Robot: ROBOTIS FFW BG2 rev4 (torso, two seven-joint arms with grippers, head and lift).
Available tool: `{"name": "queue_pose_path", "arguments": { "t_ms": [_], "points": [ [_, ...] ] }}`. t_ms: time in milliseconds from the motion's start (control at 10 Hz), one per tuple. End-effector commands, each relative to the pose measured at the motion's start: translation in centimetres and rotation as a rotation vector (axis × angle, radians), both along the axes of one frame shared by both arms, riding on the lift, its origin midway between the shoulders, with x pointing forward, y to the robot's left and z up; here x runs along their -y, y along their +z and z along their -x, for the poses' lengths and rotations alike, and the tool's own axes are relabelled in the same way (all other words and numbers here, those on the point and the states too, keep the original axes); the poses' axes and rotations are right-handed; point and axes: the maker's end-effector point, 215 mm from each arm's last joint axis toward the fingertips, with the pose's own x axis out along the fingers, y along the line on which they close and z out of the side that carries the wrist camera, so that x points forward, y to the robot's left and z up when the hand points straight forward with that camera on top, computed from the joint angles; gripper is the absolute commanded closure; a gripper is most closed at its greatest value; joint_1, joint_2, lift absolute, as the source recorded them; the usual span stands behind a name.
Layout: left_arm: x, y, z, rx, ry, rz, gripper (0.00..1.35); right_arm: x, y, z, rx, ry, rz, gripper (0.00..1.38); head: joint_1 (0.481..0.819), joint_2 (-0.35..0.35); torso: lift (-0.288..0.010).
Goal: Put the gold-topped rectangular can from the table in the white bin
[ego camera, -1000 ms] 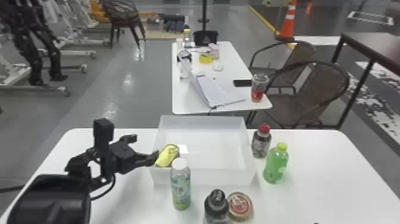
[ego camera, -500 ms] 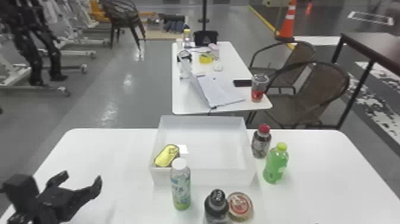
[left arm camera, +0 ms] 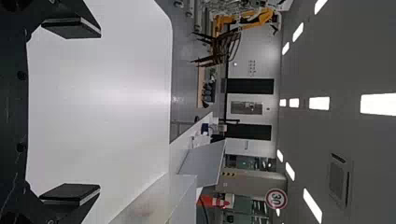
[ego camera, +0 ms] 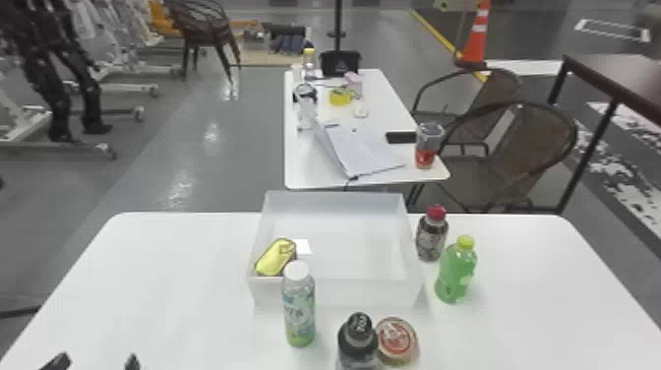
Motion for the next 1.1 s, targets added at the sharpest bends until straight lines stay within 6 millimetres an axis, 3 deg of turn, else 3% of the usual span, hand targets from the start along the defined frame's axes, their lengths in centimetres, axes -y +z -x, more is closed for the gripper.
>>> {"name": "queue_pose_path", "arguments": {
  "t_ms": [0,1000],
  "points": [
    [1.4,-1.3,1.3,-0.019,0.000,0.017,0.13,0.0,0.0,0.2,-0.003,-0.003,-0.002,0.11,0.549,0.000,-0.100],
    [3.7,-1.9,0.8,0.003,-0.004,0.100,0.13,0.0,0.1,0.1,-0.001,-0.002,-0.004,0.11,0.549,0.000,-0.100]
  ]
}}
